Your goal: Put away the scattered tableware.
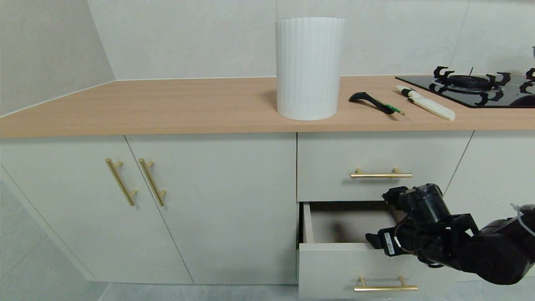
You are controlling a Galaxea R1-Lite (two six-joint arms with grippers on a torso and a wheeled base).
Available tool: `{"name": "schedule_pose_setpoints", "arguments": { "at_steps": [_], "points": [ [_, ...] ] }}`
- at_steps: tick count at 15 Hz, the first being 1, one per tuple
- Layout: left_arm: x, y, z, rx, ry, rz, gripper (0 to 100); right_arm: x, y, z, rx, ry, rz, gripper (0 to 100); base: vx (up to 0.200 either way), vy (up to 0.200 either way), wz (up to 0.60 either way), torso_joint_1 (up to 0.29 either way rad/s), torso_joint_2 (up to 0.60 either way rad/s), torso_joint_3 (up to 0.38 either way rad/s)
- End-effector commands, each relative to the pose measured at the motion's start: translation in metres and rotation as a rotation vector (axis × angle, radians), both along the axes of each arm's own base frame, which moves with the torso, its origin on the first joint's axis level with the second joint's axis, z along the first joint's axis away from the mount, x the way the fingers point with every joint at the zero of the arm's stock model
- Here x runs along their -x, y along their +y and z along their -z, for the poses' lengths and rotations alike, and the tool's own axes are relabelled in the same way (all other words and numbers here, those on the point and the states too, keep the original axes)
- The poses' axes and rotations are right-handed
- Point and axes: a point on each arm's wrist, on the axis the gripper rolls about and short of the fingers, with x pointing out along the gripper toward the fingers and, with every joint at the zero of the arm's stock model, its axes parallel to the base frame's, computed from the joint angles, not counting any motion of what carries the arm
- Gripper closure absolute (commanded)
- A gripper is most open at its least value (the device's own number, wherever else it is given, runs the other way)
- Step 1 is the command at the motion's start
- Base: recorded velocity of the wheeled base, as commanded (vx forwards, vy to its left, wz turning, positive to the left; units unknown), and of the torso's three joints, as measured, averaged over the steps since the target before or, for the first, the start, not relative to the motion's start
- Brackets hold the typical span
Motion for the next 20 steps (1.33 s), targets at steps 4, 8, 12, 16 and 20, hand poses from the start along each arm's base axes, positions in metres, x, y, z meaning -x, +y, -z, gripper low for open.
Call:
{"name": "schedule_pose_setpoints", "arguments": {
  "at_steps": [4, 8, 12, 16, 20],
  "points": [
    [0.000, 0.000, 0.000, 0.000, 0.002, 0.000, 0, 0.011, 0.005, -0.006, 0.028, 0.047, -0.037, 0, 0.000, 0.000, 0.00, 0.000, 0.00, 0.000],
    [0.000, 0.000, 0.000, 0.000, 0.002, 0.000, 0, 0.025, 0.006, -0.013, 0.088, 0.156, -0.067, 0, 0.000, 0.000, 0.00, 0.000, 0.00, 0.000],
    [0.000, 0.000, 0.000, 0.000, 0.003, 0.000, 0, 0.037, 0.005, -0.020, 0.158, 0.284, -0.088, 0, 0.000, 0.000, 0.00, 0.000, 0.00, 0.000],
    [0.000, 0.000, 0.000, 0.000, 0.003, 0.000, 0, 0.050, 0.007, -0.016, 0.236, 0.399, -0.129, 0, 0.000, 0.000, 0.00, 0.000, 0.00, 0.000],
    [0.000, 0.000, 0.000, 0.000, 0.002, 0.000, 0, 0.065, 0.004, -0.012, 0.345, 0.520, -0.212, 0, 0.000, 0.000, 0.00, 0.000, 0.00, 0.000]
  ]
}}
